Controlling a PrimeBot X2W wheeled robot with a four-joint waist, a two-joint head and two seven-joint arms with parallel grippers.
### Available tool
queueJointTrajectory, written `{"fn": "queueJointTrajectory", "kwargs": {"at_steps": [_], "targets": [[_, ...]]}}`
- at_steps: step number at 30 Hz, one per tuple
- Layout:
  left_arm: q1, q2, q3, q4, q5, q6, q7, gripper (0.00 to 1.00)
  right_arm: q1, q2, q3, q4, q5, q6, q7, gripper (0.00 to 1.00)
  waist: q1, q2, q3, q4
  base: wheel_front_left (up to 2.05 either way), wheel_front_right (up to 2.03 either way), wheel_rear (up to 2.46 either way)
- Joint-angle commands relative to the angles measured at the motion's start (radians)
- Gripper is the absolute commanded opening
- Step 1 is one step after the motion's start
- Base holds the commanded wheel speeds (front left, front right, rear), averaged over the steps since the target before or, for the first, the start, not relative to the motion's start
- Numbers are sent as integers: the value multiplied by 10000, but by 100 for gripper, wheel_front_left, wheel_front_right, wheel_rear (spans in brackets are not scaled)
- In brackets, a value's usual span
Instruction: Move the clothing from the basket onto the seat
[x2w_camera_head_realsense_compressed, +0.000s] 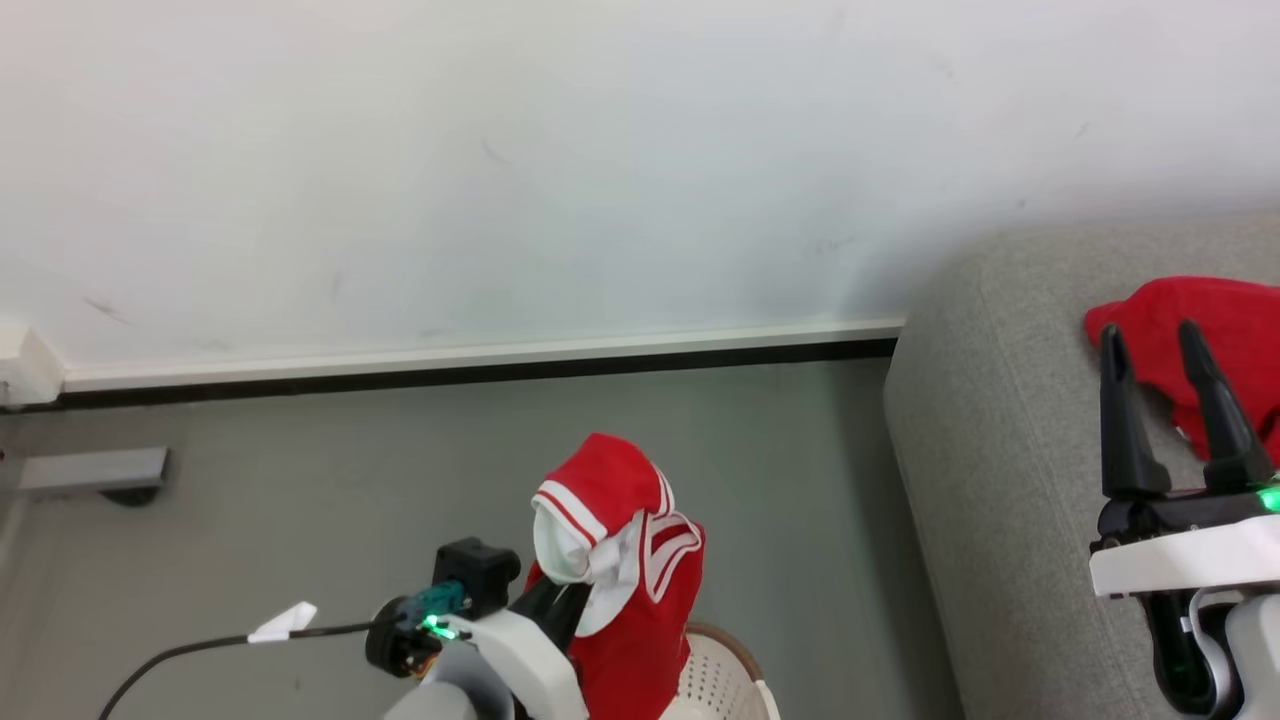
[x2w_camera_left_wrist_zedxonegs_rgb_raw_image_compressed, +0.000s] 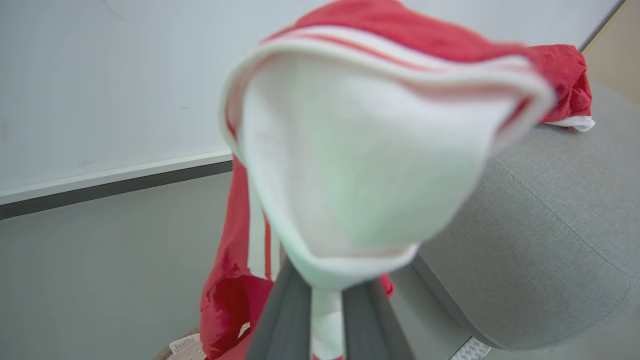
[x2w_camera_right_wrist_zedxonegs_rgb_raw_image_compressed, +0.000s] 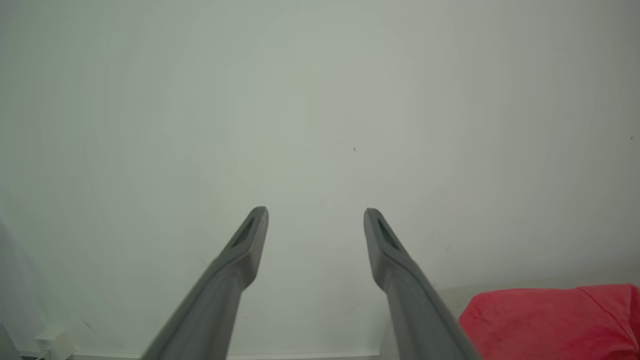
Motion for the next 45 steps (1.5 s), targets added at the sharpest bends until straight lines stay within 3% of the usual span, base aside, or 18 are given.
{"fn": "queueJointTrajectory", "kwargs": {"at_steps": [1,19,30,45], "targets": [[139,77,92,-218,63,45,-15,0,220,25,18,46,80,7,10,100,2,-1,-141,-16,0,0,0],[-331,855,616,-4065,434,840,529,0,767,368,634,335,311,7,10,100,2,-1,-744,-247,0,0,0],[-262,999,548,-5042,448,1118,942,0,688,316,1411,370,474,7,10,100,2,-1,-649,-392,0,0,0],[-326,820,202,-5240,450,1027,905,0,65,145,5111,943,655,7,10,100,2,-1,-646,-104,0,0,0]]}}
